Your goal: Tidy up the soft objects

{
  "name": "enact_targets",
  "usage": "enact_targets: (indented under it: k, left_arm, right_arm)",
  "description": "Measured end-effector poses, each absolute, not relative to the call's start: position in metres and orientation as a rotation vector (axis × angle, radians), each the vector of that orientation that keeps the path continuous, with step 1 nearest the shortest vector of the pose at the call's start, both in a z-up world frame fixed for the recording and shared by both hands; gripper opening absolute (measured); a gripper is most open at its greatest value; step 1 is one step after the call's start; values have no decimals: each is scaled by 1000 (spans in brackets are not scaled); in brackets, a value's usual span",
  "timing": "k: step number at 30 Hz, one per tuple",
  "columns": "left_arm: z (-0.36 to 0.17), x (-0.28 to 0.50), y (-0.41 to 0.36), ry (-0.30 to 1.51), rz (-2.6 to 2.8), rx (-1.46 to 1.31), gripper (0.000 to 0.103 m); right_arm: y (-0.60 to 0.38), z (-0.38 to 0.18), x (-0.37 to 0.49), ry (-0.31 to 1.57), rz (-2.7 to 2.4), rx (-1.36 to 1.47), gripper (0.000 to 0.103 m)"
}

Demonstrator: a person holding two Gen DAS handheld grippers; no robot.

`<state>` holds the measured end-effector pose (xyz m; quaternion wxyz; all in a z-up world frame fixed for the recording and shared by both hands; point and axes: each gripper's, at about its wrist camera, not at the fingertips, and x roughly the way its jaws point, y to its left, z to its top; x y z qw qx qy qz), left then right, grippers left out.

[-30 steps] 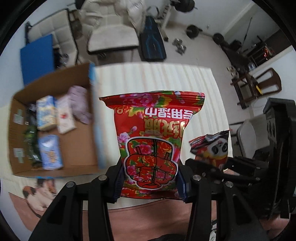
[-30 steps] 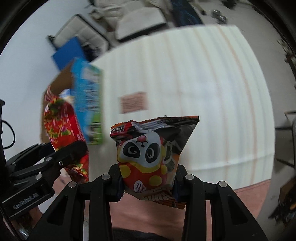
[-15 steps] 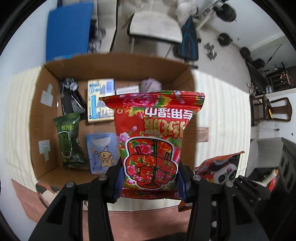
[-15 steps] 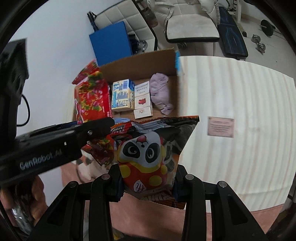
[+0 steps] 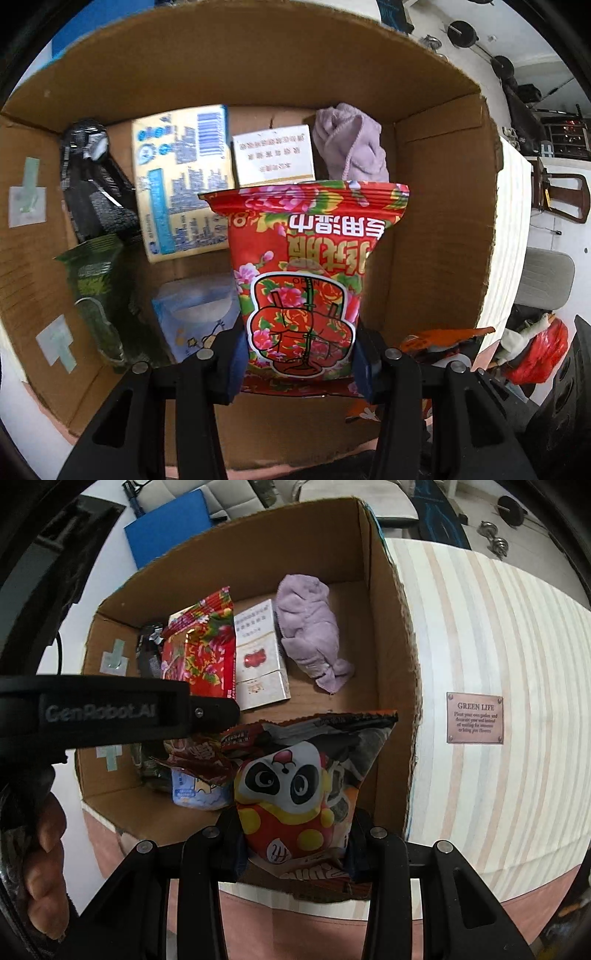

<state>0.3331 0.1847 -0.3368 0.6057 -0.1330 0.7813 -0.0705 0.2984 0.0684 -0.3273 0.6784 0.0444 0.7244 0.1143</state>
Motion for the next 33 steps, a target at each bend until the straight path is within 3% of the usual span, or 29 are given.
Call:
enact_targets:
  k: [4,5,6,8,11,12,13,17,19,21,27,33]
  left_arm:
    - [-345,334,182,1841,-137,-301,45]
    - [-344,334,183,1835,-116,-294,46]
    - [-344,334,184,1828,-112,-292,48]
    - [-337,335,184,1818,-126,-293,50]
    - [-325,336,186,1793,-125,-289,51]
    - [-321,335,186,1782,-125,-278,58]
    - [-317,335,187,1774,-127,-272,66]
    - [-302,327,193,1734,-111,-270,67]
    - [-294,319,198,1710,-102,-254,86]
    - [-288,312,202,1677,-84,-228,92]
    - [-281,289,220,1608,-18,-171,92]
    - [-277,263,231,1531,51,-185,92]
  right_arm:
    - [70,-334,300,1625,218,104,43]
    - [69,-333,299,1628,209,101,49]
    - [68,-331,299,1624,206,105,62]
    - [69,-330,299,1615,212,112,67]
    - [76,-321,296,1606,221,103,82]
    - [79,-317,295,1596,212,74,87]
    - [81,-314,295,1587,207,52,89]
    - [87,-302,291,1563,188,13,89]
    - [86,-296,291,1548,167,-11,90]
    - [85,-291,291,1538,158,-20,97]
    - [78,-283,285,1525,127,-42,103]
    - [67,-277,279,1507,106,-48,103]
